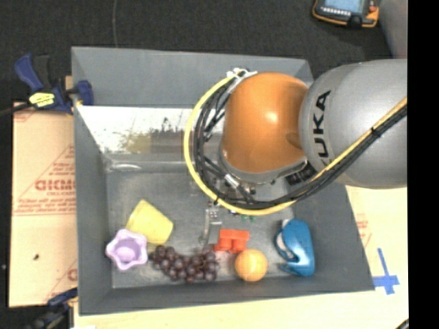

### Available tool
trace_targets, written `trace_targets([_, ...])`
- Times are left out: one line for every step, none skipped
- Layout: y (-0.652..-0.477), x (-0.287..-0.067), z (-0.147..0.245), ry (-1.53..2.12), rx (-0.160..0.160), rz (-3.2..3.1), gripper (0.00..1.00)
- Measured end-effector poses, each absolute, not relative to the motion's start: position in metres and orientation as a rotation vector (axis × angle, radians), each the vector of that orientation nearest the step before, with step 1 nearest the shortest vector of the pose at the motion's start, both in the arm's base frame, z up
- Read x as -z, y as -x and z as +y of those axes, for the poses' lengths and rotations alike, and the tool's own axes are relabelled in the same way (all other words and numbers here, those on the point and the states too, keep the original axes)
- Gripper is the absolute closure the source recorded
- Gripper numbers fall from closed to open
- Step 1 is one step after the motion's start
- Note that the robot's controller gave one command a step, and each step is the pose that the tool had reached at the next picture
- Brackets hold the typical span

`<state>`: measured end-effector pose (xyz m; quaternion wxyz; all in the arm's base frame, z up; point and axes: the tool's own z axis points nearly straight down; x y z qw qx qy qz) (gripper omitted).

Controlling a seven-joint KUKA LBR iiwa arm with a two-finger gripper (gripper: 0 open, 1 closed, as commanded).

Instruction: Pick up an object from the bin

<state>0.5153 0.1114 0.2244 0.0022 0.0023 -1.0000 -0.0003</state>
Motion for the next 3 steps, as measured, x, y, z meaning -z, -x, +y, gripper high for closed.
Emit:
trace_targets([-0.517,-0.228,0.111,0.001,0.002,-3.144,0.0])
trace_targets([-0.478,-0.073,0.103,0.095,0.006,-3.145,0.0])
trace_targets([-0.473,-0.161,0.12,-0.085,0.006,-3.154,0.0])
